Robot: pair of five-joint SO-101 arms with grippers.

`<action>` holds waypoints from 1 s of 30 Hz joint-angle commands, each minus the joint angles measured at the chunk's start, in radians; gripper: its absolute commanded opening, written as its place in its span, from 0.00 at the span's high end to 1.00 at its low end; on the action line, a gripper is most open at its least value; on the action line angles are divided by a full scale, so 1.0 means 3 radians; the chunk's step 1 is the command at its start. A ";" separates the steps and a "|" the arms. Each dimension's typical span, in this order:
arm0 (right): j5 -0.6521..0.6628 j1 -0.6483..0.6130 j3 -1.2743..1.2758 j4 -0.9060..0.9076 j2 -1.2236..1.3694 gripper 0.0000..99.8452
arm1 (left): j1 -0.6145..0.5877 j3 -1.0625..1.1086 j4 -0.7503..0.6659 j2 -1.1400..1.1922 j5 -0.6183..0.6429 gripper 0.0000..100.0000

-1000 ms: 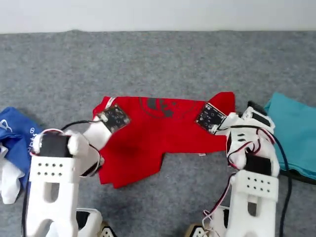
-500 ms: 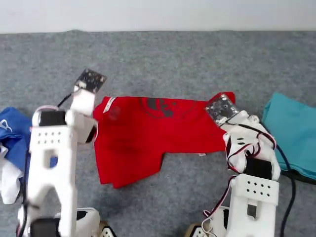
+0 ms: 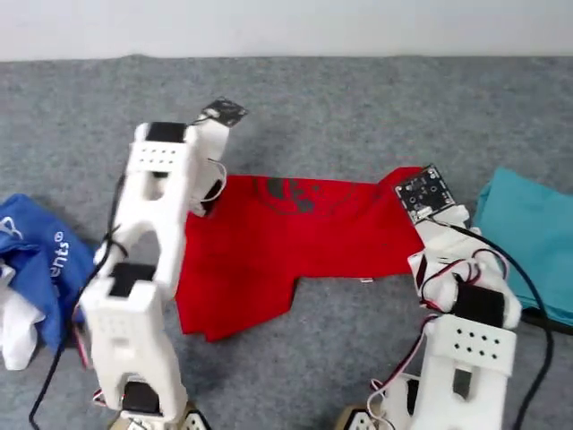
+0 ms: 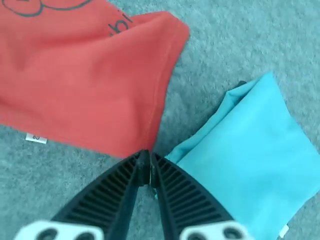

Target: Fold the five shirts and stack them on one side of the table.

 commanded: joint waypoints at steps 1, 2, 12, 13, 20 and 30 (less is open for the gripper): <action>-0.0026 0.0125 -0.0210 0.0043 -0.0115 0.99 | -0.0046 -0.0826 0.0245 0.0578 0.0010 0.99; -0.0026 0.0166 -0.0210 0.0043 -0.0115 0.99 | -0.0082 -0.1041 0.0307 0.0767 -0.0041 0.99; -0.0026 0.0309 -0.0199 0.0043 -0.0110 0.99 | -0.0348 -0.3056 0.0655 0.1892 -0.0286 0.99; -0.0026 0.0309 -0.0199 0.0043 -0.0110 0.99 | -0.0332 -0.3081 0.0660 0.1862 -0.0286 0.99; -0.0026 0.0304 -0.0205 0.0141 -0.0115 0.99 | -0.0240 -0.2509 0.0660 0.1279 -0.0286 0.99; -0.0051 0.0197 -0.0292 -0.0161 0.0018 0.99 | 0.0020 -0.1619 0.0547 0.0317 -0.0251 0.99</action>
